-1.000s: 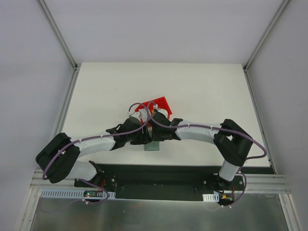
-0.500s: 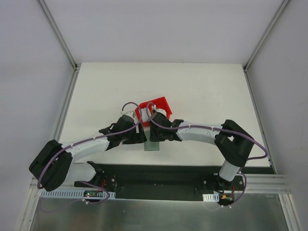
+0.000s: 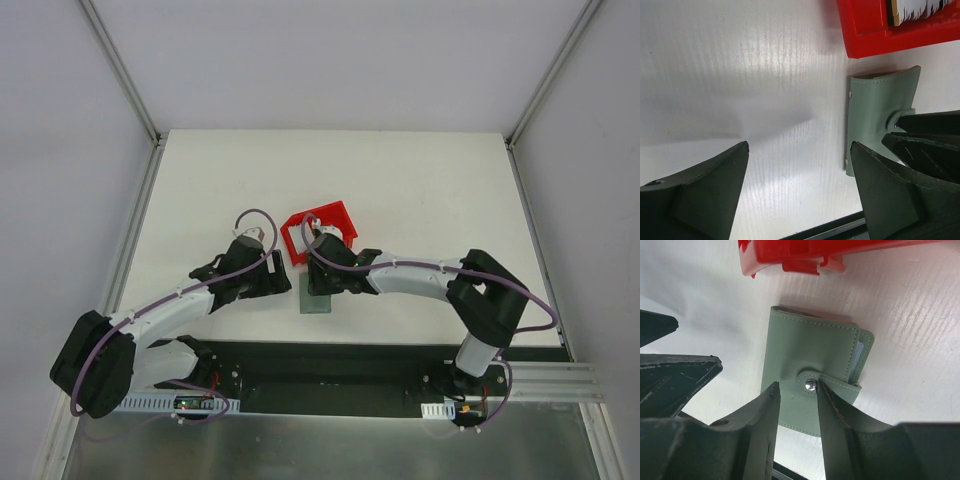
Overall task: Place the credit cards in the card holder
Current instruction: Close the card holder at the center of the board.
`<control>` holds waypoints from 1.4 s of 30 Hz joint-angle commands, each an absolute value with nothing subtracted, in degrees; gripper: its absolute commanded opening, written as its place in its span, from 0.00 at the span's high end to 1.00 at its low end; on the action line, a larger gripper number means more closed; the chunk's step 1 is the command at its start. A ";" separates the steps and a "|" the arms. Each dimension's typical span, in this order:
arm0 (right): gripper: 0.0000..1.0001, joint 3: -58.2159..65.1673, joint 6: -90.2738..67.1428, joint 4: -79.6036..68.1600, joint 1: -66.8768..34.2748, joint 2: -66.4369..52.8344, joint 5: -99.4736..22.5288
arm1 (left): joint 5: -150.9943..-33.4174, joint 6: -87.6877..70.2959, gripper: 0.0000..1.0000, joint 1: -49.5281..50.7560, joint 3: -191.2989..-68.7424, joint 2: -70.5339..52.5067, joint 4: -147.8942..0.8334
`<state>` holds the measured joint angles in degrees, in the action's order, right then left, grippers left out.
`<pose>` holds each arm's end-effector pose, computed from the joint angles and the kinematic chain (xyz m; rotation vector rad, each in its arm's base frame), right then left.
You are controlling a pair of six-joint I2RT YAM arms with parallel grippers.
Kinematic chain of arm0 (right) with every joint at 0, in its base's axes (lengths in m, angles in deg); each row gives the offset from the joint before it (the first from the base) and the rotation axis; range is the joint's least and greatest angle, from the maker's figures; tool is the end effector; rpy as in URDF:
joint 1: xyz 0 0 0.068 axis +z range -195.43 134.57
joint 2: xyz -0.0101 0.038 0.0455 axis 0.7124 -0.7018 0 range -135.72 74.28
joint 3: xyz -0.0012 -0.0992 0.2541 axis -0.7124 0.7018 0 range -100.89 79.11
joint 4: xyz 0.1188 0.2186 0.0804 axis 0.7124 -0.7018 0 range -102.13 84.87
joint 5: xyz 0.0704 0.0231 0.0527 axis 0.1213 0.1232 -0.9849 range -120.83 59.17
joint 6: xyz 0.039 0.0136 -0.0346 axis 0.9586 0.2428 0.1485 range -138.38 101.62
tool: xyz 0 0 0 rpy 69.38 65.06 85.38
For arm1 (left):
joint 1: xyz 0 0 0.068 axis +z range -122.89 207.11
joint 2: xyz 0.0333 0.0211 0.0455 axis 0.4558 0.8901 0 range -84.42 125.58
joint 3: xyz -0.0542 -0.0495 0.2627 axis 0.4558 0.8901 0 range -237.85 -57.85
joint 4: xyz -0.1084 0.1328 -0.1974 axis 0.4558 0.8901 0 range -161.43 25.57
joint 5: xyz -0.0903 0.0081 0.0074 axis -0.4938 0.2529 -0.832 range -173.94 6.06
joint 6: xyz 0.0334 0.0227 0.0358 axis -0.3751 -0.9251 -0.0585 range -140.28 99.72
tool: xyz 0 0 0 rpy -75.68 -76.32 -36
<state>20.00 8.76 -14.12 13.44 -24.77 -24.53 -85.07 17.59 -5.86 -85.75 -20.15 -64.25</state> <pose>0.1894 0.3059 0.1805 -0.6321 2.4121 0.5367 0.1823 -0.1190 0.1788 -0.0931 2.4180 -0.6213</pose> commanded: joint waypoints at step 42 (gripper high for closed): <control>0.69 30.16 9.30 -6.53 10.82 -15.01 -28.54 | -83.15 17.78 0.20 -15.07 -90.63 -4.00 -65.63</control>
<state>32.72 9.13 -4.90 10.54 -12.07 -26.14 -82.23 17.92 -14.21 -91.70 -7.25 -69.95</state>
